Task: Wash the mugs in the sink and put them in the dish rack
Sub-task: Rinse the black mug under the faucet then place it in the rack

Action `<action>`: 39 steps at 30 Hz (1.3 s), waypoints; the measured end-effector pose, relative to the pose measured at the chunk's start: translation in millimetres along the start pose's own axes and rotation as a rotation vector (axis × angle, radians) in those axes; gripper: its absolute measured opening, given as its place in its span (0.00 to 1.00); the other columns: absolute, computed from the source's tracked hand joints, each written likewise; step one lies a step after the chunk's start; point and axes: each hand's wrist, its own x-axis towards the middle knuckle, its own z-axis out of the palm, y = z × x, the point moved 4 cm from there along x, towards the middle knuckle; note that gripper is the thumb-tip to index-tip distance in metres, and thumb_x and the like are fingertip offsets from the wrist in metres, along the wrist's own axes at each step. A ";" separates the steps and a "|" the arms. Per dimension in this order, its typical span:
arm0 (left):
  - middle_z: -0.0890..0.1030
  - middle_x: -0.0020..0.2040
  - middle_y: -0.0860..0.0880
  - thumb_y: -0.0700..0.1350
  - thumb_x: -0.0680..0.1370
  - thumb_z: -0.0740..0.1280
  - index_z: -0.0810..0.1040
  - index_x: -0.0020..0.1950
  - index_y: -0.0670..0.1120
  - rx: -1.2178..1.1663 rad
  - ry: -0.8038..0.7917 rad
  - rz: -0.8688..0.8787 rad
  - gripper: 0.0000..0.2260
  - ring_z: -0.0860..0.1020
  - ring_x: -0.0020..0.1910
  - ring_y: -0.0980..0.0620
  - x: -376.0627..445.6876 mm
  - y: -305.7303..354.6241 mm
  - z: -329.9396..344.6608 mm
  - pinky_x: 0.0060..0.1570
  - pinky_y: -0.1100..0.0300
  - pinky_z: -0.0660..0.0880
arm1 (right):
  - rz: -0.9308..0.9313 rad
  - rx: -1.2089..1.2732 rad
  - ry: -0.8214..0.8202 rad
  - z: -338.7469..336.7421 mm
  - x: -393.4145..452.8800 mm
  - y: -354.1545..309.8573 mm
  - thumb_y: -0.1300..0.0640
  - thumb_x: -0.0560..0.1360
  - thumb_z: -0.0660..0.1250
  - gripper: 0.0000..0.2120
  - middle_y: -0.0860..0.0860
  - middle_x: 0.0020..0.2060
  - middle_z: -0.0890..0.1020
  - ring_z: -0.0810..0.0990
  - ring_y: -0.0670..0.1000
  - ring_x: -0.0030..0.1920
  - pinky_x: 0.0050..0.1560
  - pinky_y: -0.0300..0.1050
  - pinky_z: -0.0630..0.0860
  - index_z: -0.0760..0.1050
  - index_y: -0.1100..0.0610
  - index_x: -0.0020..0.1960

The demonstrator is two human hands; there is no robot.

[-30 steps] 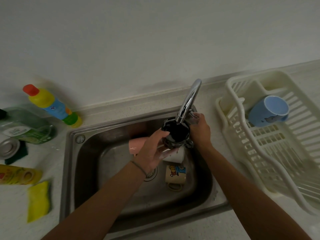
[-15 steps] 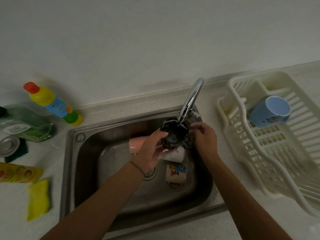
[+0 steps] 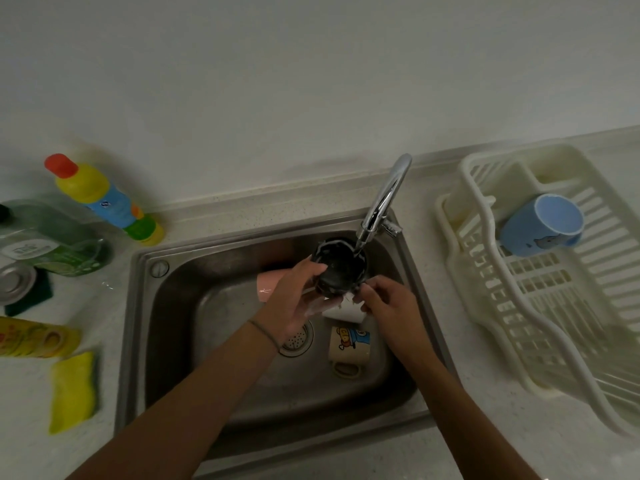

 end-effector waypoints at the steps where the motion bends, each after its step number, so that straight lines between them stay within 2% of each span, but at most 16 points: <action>1: 0.74 0.67 0.37 0.44 0.77 0.71 0.76 0.69 0.45 0.014 -0.003 0.001 0.21 0.77 0.65 0.37 -0.6 -0.7 0.5 0.59 0.43 0.80 | 0.006 -0.008 -0.009 0.0 -2.2 2.3 0.56 0.81 0.64 0.08 0.47 0.41 0.83 0.81 0.43 0.42 0.46 0.39 0.77 0.80 0.54 0.46; 5: 0.74 0.68 0.38 0.43 0.81 0.67 0.77 0.70 0.47 0.076 -0.031 -0.002 0.17 0.76 0.65 0.36 2.7 -1.9 11.4 0.56 0.45 0.82 | 0.008 -0.003 0.048 -5.9 -6.5 8.6 0.57 0.81 0.64 0.08 0.48 0.37 0.81 0.79 0.41 0.38 0.40 0.33 0.72 0.79 0.53 0.44; 10: 0.75 0.67 0.38 0.45 0.80 0.68 0.78 0.69 0.46 0.102 -0.018 -0.006 0.17 0.78 0.64 0.36 6.5 7.2 11.4 0.54 0.45 0.82 | 0.008 0.079 0.050 5.5 -11.1 4.4 0.56 0.81 0.64 0.09 0.49 0.40 0.82 0.81 0.45 0.42 0.44 0.37 0.76 0.77 0.55 0.43; 18: 0.74 0.69 0.37 0.49 0.76 0.72 0.78 0.69 0.46 0.102 0.032 -0.013 0.22 0.77 0.65 0.35 3.6 1.4 9.0 0.56 0.42 0.81 | -0.023 0.050 0.117 10.5 -11.4 10.5 0.55 0.81 0.63 0.08 0.48 0.39 0.81 0.80 0.46 0.41 0.43 0.42 0.78 0.77 0.53 0.44; 20: 0.75 0.66 0.38 0.47 0.79 0.70 0.77 0.68 0.45 0.107 0.050 -0.009 0.18 0.78 0.62 0.38 1.6 2.3 5.1 0.57 0.42 0.81 | -0.028 -0.011 0.121 16.2 -11.5 11.9 0.55 0.81 0.64 0.05 0.46 0.43 0.81 0.80 0.42 0.43 0.44 0.36 0.75 0.77 0.51 0.47; 23: 0.76 0.62 0.39 0.44 0.81 0.66 0.77 0.66 0.45 0.094 0.062 -0.045 0.13 0.80 0.58 0.40 -0.8 -1.2 -3.5 0.56 0.44 0.82 | -0.175 -0.261 0.156 15.3 -14.2 12.8 0.53 0.80 0.65 0.01 0.41 0.46 0.76 0.77 0.37 0.45 0.42 0.30 0.71 0.75 0.49 0.51; 26: 0.75 0.66 0.37 0.44 0.79 0.70 0.76 0.67 0.45 0.050 0.103 -0.105 0.17 0.79 0.62 0.37 -7.9 -9.6 -8.1 0.54 0.45 0.82 | -0.257 -0.458 0.115 23.0 -15.6 18.4 0.53 0.82 0.63 0.04 0.40 0.43 0.74 0.76 0.39 0.36 0.37 0.33 0.73 0.75 0.50 0.55; 28: 0.73 0.69 0.36 0.46 0.75 0.73 0.73 0.71 0.45 0.003 0.133 -0.139 0.25 0.78 0.64 0.35 -12.5 -16.4 -12.3 0.54 0.45 0.82 | -0.233 -0.494 0.097 30.3 -15.5 22.3 0.55 0.83 0.61 0.05 0.41 0.36 0.75 0.75 0.41 0.31 0.32 0.38 0.74 0.74 0.51 0.57; 29: 0.73 0.69 0.35 0.47 0.75 0.73 0.73 0.72 0.44 -0.004 0.144 -0.152 0.26 0.78 0.65 0.36 -14.7 -18.9 -14.8 0.54 0.46 0.83 | -0.231 -0.493 0.090 34.5 -15.4 24.5 0.55 0.84 0.60 0.06 0.42 0.33 0.74 0.74 0.42 0.29 0.29 0.39 0.72 0.74 0.52 0.58; 31: 0.75 0.67 0.36 0.47 0.79 0.69 0.73 0.71 0.42 -0.001 0.176 -0.177 0.21 0.78 0.62 0.39 -20.0 -23.5 -21.2 0.48 0.50 0.84 | -0.231 -0.494 0.079 42.5 -17.8 24.8 0.56 0.84 0.58 0.06 0.44 0.31 0.74 0.72 0.42 0.27 0.28 0.38 0.67 0.71 0.51 0.59; 33: 0.77 0.65 0.38 0.48 0.80 0.67 0.75 0.69 0.43 0.013 0.206 -0.203 0.19 0.78 0.59 0.42 -23.6 -29.1 -30.3 0.43 0.52 0.81 | -0.198 -0.505 0.047 51.6 -19.7 26.9 0.55 0.84 0.55 0.06 0.45 0.33 0.76 0.72 0.43 0.28 0.30 0.40 0.69 0.69 0.51 0.59; 35: 0.78 0.64 0.40 0.53 0.76 0.69 0.75 0.70 0.45 0.054 0.251 -0.217 0.24 0.77 0.61 0.42 -25.2 -36.8 -41.6 0.47 0.51 0.79 | -0.175 -0.527 0.015 61.2 -21.1 28.4 0.50 0.84 0.51 0.13 0.47 0.37 0.80 0.77 0.47 0.32 0.33 0.47 0.76 0.68 0.53 0.63; 37: 0.78 0.65 0.41 0.56 0.73 0.71 0.75 0.70 0.46 0.120 0.290 -0.241 0.29 0.77 0.63 0.41 -27.8 -42.3 -50.1 0.55 0.48 0.79 | -0.171 -0.536 -0.012 68.9 -24.3 31.7 0.45 0.81 0.46 0.21 0.51 0.41 0.82 0.81 0.49 0.36 0.37 0.47 0.79 0.67 0.55 0.65; 39: 0.80 0.62 0.43 0.57 0.78 0.67 0.76 0.69 0.47 0.179 0.298 -0.245 0.23 0.79 0.59 0.44 -30.5 -45.8 -56.3 0.59 0.48 0.77 | -0.165 -0.551 -0.038 75.5 -27.9 35.3 0.46 0.82 0.49 0.21 0.53 0.46 0.84 0.84 0.51 0.42 0.42 0.48 0.81 0.67 0.56 0.68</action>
